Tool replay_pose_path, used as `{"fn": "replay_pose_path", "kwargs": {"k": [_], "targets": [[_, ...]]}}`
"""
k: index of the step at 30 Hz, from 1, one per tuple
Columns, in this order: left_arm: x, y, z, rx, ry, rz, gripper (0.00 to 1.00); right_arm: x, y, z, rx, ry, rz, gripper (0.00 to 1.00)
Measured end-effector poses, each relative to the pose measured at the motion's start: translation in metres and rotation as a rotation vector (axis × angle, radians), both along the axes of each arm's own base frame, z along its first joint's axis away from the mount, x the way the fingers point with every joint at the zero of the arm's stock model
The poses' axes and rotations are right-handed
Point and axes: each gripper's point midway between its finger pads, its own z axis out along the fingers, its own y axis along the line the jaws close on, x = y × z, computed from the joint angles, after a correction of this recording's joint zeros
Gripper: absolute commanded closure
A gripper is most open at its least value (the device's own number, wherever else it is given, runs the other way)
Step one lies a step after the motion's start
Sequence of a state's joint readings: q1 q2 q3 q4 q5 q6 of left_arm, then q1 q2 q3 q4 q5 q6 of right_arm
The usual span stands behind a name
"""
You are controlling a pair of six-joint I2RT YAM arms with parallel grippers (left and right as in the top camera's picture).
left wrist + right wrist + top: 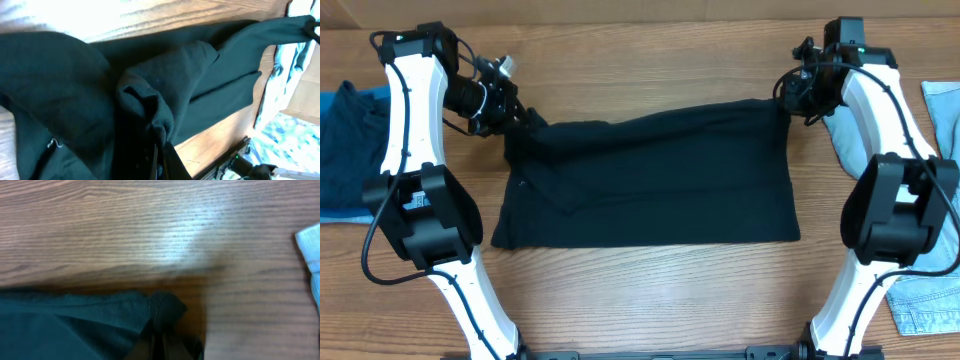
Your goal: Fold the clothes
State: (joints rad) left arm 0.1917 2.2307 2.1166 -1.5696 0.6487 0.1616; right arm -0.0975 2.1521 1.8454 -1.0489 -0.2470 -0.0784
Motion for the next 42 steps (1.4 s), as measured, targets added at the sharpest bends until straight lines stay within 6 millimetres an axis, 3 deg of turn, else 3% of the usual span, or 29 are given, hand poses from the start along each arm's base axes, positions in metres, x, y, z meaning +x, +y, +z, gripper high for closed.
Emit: {"fn": "replay_pose_path", "kwargs": {"k": [6, 9, 11, 17, 22, 33, 42], "targets": [[-0.008, -0.001, 0.001, -0.004, 0.031, -0.013, 0.96, -0.03, 0.003, -0.002, 0.012, 0.126, -0.001, 0.95], [-0.01, 0.001, -0.001, 0.009, 0.032, -0.02, 0.96, -0.042, 0.004, -0.004, 0.016, 0.177, 0.001, 0.8], [-0.01, 0.001, -0.001, 0.015, 0.033, -0.021, 0.96, -0.045, 0.004, -0.004, 0.017, 0.188, -0.002, 0.75], [-0.011, 0.009, -0.003, 0.034, 0.039, -0.013, 0.96, -0.045, 0.004, -0.004, 0.015, 0.186, -0.004, 0.72], [-0.013, 0.018, -0.003, 0.036, 0.05, 0.008, 0.96, -0.041, 0.001, -0.004, 0.002, 0.173, -0.005, 0.57], [-0.013, 0.018, -0.003, 0.039, 0.05, 0.007, 0.96, -0.028, 0.0, -0.006, -0.002, 0.127, -0.02, 0.57], [-0.013, 0.018, -0.003, 0.039, 0.05, 0.007, 0.96, -0.029, 0.0, -0.047, 0.005, 0.205, -0.022, 0.61]]}}
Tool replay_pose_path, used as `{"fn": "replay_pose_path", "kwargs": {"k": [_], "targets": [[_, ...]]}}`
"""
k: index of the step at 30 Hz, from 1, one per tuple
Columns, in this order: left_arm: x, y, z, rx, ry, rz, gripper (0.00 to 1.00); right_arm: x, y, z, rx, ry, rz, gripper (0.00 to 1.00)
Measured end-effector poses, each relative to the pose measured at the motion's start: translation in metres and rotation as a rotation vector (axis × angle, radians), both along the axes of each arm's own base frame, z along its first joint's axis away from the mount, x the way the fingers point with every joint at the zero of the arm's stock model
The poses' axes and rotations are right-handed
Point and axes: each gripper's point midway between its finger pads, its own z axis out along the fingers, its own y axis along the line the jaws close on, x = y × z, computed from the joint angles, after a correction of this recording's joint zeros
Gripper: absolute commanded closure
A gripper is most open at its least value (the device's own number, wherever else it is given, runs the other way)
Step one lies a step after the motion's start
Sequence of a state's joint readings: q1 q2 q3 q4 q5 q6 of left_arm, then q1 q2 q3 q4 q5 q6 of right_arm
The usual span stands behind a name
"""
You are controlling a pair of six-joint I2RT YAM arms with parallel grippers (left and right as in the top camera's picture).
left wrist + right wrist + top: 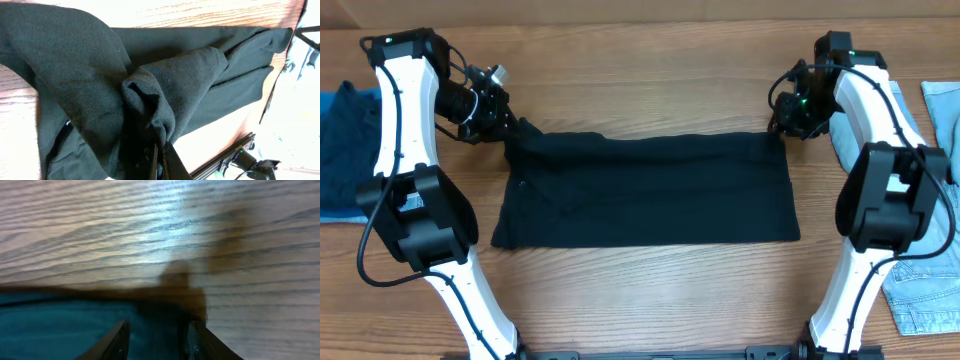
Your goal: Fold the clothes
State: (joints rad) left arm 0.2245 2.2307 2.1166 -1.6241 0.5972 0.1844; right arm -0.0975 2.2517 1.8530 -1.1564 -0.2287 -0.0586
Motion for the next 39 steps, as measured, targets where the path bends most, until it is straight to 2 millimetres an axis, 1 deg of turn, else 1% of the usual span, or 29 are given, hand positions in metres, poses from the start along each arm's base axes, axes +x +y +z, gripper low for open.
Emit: {"fn": "replay_pose_path", "kwargs": {"k": [2, 5, 6, 7, 9, 10, 15, 20, 22, 28, 33, 36, 37, 38, 39], "targets": [[0.0, 0.0, 0.0, 0.0, 0.0, 0.0, 0.96, -0.001, 0.0, -0.008, 0.002, 0.018, -0.002, 0.61], [0.0, 0.0, 0.0, 0.0, 0.0, 0.0, 0.96, -0.001, 0.0, -0.009, 0.002, 0.017, -0.002, 0.62], [0.0, 0.0, 0.0, 0.0, 0.0, 0.0, 0.96, -0.001, 0.0, -0.009, 0.002, 0.018, -0.002, 0.65], [0.0, 0.0, 0.0, 0.0, 0.0, 0.0, 0.96, -0.001, 0.0, -0.009, 0.002, 0.018, -0.003, 0.72], [0.0, 0.0, 0.0, 0.0, 0.0, 0.0, 0.96, -0.001, 0.0, -0.009, 0.002, 0.016, 0.003, 0.93], [0.0, 0.0, 0.0, 0.0, 0.0, 0.0, 0.96, -0.001, 0.001, -0.009, 0.007, 0.02, -0.007, 0.96], [0.0, 0.0, 0.0, 0.0, 0.0, 0.0, 0.96, -0.007, 0.004, -0.009, 0.025, 0.044, -0.005, 0.96], [-0.004, -0.001, 0.001, -0.004, 0.018, 0.0, 0.96, -0.033, 0.008, -0.008, 0.042, 0.15, -0.006, 0.96], [-0.006, -0.001, 0.001, -0.006, 0.027, 0.0, 0.96, -0.04, 0.008, -0.007, 0.045, 0.182, -0.006, 0.96], [-0.01, -0.002, 0.002, -0.01, 0.047, 0.0, 0.96, -0.053, 0.01, -0.005, 0.051, 0.237, -0.007, 0.96], [-0.014, 0.002, -0.001, 0.02, 0.067, -0.006, 0.96, -0.072, 0.008, -0.002, 0.037, 0.317, -0.006, 0.96], [-0.015, 0.005, -0.003, 0.041, 0.072, -0.01, 0.96, -0.082, -0.001, -0.002, -0.019, 0.357, 0.0, 0.92], [-0.016, 0.006, -0.003, 0.045, 0.073, -0.011, 0.96, -0.084, -0.005, -0.002, -0.043, 0.367, 0.003, 0.85], [-0.016, 0.006, -0.003, 0.048, 0.074, -0.011, 0.96, -0.085, -0.008, -0.003, -0.061, 0.372, 0.006, 0.74], [-0.016, 0.006, -0.003, 0.049, 0.074, -0.012, 0.96, -0.086, -0.01, -0.003, -0.073, 0.375, 0.012, 0.71]]}}
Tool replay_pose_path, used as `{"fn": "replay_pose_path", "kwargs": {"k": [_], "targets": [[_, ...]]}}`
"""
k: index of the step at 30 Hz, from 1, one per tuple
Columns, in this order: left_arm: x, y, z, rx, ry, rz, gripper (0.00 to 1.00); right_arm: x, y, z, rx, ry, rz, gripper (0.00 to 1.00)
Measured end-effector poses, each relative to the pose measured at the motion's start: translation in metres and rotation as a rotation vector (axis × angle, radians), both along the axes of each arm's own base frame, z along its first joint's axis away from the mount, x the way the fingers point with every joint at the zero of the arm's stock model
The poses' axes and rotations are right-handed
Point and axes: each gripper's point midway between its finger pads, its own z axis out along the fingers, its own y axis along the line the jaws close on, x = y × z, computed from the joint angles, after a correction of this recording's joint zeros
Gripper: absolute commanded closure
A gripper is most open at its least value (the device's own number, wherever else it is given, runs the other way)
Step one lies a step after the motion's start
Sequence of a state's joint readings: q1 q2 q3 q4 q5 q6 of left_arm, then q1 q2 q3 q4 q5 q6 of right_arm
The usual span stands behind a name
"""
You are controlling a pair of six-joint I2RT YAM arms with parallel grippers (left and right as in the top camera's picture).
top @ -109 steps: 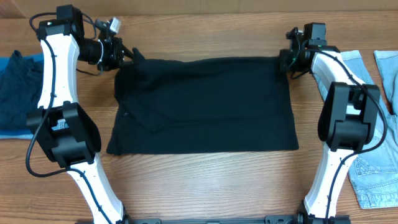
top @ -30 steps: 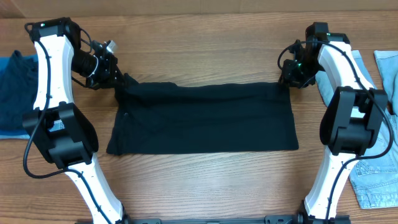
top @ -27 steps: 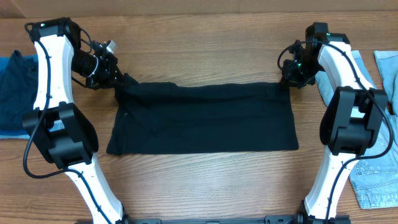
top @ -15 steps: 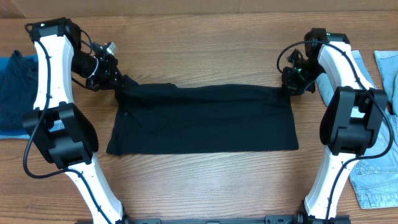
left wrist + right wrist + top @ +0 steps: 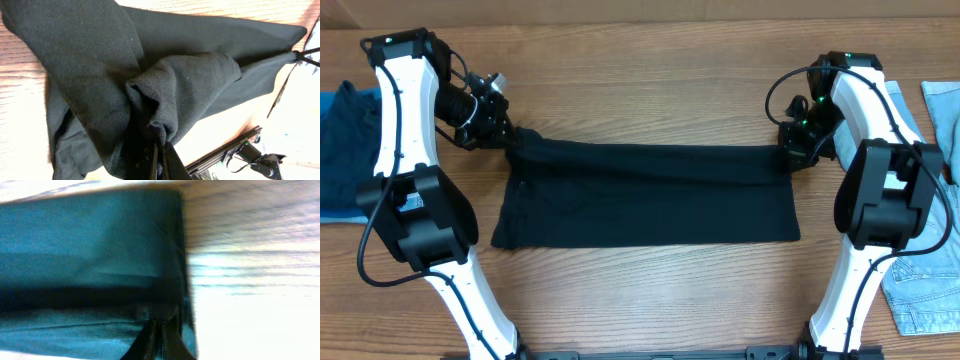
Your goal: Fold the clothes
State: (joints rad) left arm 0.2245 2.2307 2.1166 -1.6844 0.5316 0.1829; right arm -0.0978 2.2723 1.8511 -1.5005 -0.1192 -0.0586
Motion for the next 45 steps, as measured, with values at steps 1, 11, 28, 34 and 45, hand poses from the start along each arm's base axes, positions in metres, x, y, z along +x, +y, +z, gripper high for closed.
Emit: {"fn": "replay_pose_path", "kwargs": {"k": [1, 11, 28, 34, 45], "targets": [[0.0, 0.0, 0.0, 0.003, 0.001, -0.001, 0.96, -0.001, -0.002, 0.0, -0.016, 0.006, 0.001, 0.68], [-0.001, 0.001, -0.001, 0.009, 0.003, -0.002, 0.96, -0.001, -0.01, -0.001, -0.059, 0.005, 0.015, 0.65], [-0.007, -0.007, -0.011, 0.117, 0.049, -0.056, 0.75, 0.017, -0.007, -0.005, -0.037, -0.072, 0.002, 0.74], [-0.031, 0.007, -0.033, 0.204, 0.168, -0.066, 0.66, 0.018, -0.007, -0.005, -0.037, -0.074, 0.002, 0.74], [-0.017, 0.014, -0.045, 0.25, 0.12, -0.041, 0.89, 0.031, 0.005, 0.021, 0.035, -0.119, -0.002, 0.7]]}}
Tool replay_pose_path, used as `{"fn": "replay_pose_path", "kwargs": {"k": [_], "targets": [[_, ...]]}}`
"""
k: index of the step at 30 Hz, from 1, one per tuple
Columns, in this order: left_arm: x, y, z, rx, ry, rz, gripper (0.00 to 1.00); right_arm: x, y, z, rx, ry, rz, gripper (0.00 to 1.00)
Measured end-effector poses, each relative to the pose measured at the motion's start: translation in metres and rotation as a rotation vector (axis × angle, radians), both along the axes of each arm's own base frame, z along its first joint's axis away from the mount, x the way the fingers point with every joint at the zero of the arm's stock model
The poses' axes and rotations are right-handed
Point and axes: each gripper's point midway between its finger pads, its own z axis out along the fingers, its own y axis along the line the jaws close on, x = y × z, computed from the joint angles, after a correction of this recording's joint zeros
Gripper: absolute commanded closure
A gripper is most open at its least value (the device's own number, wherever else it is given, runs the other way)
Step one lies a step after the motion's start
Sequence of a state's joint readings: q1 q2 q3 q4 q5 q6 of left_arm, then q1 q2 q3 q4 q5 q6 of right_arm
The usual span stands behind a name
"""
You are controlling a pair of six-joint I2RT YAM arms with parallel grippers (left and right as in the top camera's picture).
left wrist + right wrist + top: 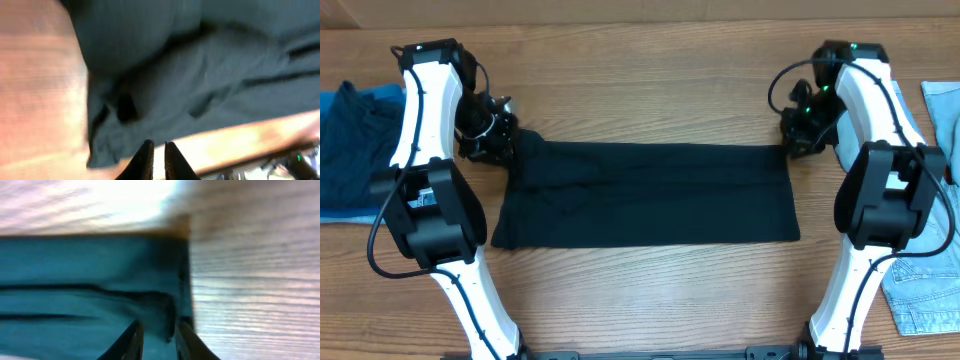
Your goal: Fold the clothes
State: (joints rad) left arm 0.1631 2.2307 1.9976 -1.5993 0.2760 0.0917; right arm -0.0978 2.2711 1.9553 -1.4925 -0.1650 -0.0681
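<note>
The black garment (645,195) lies flat on the wooden table as a wide rectangle, its top layer folded over. At its far left corner is my left gripper (498,140). In the left wrist view that gripper (157,144) is open by a narrow gap, with the dark cloth (190,75) lying beyond the tips and nothing between them. My right gripper (798,138) is at the far right corner. In the right wrist view it (157,326) is open, its fingers either side of the cloth's corner (170,310) on the table.
A dark blue garment (348,140) lies at the table's left edge. Pale blue clothes (942,110) and a denim piece (920,300) lie at the right, close to the right arm.
Both grippers were shut on the garment's far corners; now both are open and the corners lie on the table. The left arm has shifted slightly right.
First both grippers held the black garment's far corners, with its far edge near the back of the table. In the following moments that edge sat progressively nearer the front, and the cloth became narrower. Now it lies flat and released.
</note>
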Motion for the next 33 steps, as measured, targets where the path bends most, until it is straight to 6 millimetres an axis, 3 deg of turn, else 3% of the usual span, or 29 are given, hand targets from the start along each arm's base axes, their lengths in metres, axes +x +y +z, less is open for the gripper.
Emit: {"fn": "replay_pose_path", "kwargs": {"k": [3, 7, 12, 17, 22, 29, 33], "targets": [[0.02, -0.003, -0.003, -0.006, -0.082, 0.007, 0.88, 0.004, 0.007, 0.018, 0.042, -0.038, 0.017, 0.68], [0.045, -0.015, -0.006, -0.004, -0.188, -0.024, 0.87, 0.007, 0.012, 0.023, 0.073, -0.063, 0.024, 0.68], [0.07, -0.045, -0.006, -0.006, -0.297, -0.096, 0.85, 0.011, 0.019, 0.01, 0.096, -0.079, 0.029, 0.69], [0.091, -0.074, -0.006, 0.013, -0.397, -0.172, 0.82, 0.006, 0.041, -0.012, 0.102, -0.074, 0.08, 0.69], [0.078, -0.087, -0.024, 0.034, -0.352, -0.214, 0.82, -0.009, 0.057, -0.023, 0.111, -0.024, 0.115, 0.68], [0.029, -0.082, -0.052, 0.037, -0.161, -0.221, 0.81, -0.023, 0.046, -0.028, 0.049, 0.032, 0.124, 0.68], [0.013, -0.081, -0.057, 0.034, -0.098, -0.222, 0.8, -0.029, 0.043, -0.027, 0.035, 0.061, 0.127, 0.67]]}}
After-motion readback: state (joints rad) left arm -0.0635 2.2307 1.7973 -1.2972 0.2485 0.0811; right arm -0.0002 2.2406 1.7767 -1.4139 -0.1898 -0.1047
